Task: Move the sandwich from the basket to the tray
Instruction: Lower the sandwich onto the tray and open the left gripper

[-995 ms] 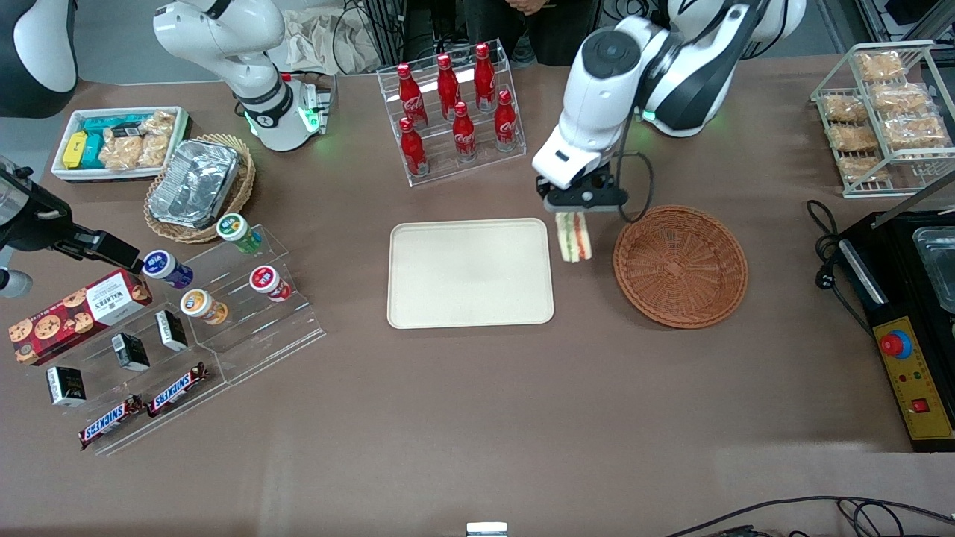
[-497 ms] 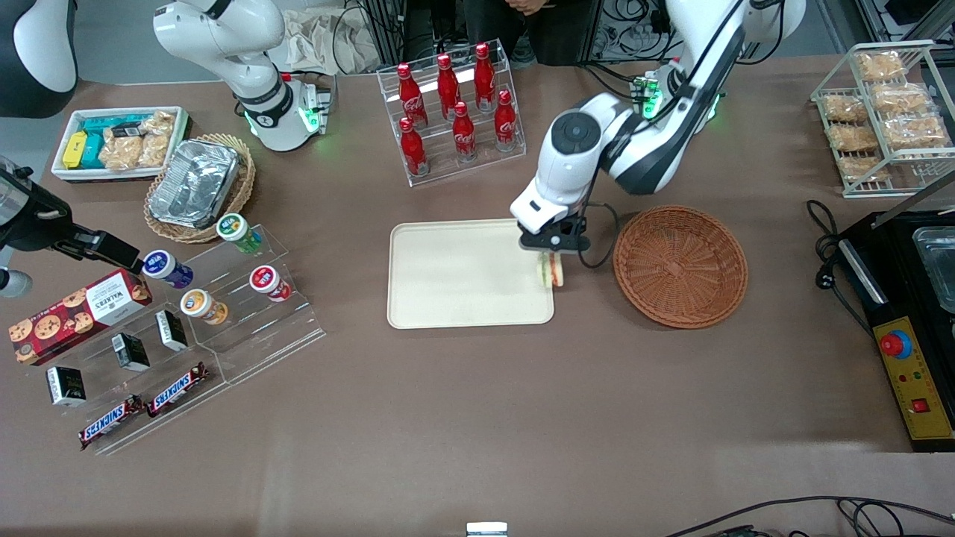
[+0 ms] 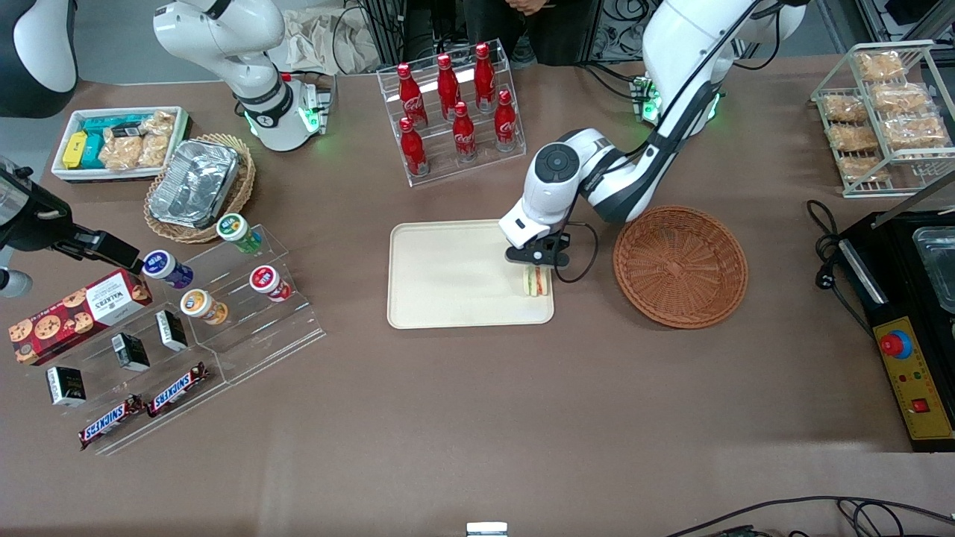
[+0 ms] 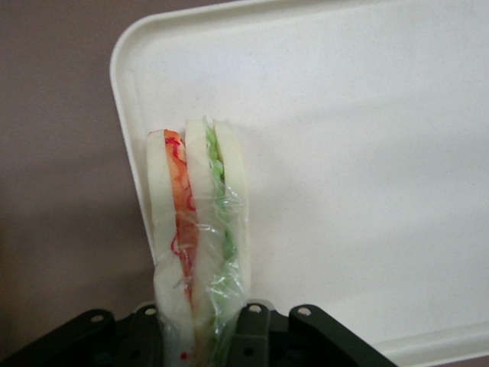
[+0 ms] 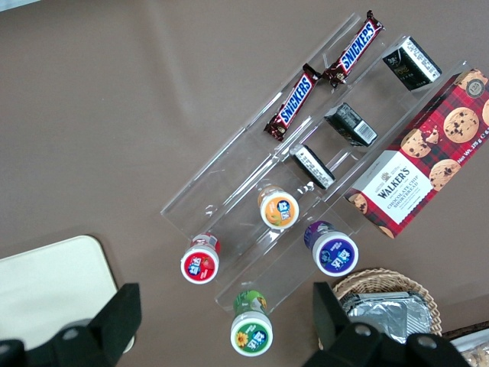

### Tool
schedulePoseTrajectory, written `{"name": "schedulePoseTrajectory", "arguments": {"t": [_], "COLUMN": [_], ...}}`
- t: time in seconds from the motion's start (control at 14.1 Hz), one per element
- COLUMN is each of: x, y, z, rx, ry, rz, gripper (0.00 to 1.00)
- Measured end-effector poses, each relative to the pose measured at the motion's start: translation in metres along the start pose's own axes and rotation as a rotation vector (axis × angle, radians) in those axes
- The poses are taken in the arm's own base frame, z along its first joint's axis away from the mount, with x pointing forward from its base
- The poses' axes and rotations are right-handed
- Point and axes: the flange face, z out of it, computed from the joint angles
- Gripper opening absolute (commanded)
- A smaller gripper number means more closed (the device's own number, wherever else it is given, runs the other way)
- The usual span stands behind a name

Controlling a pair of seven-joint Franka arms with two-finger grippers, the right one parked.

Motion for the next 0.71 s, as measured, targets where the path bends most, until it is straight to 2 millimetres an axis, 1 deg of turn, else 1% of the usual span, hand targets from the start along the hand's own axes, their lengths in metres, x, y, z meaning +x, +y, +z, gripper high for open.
{"name": "schedulePoseTrajectory", "arguments": {"t": [0.14, 0.21, 0.28, 0.57, 0.64, 0.71], "x": [0.0, 0.001, 0.002, 0.003, 0.005, 0.011], "y": [0.002, 0.003, 0.003, 0.004, 0.004, 0.004], "z": [0.009, 0.009, 0.008, 0.007, 0.005, -0.002], "rx": [-0.011, -0.015, -0.016, -0.017, -0.017, -0.016], "ry": [0.004, 0.008, 0.009, 0.012, 0.017, 0.025], "rz": [-0.001, -0.001, -0.001, -0.004, -0.014, -0.027], "gripper": [0.0, 0.45, 0.99, 1.0, 1.0, 1.0]}}
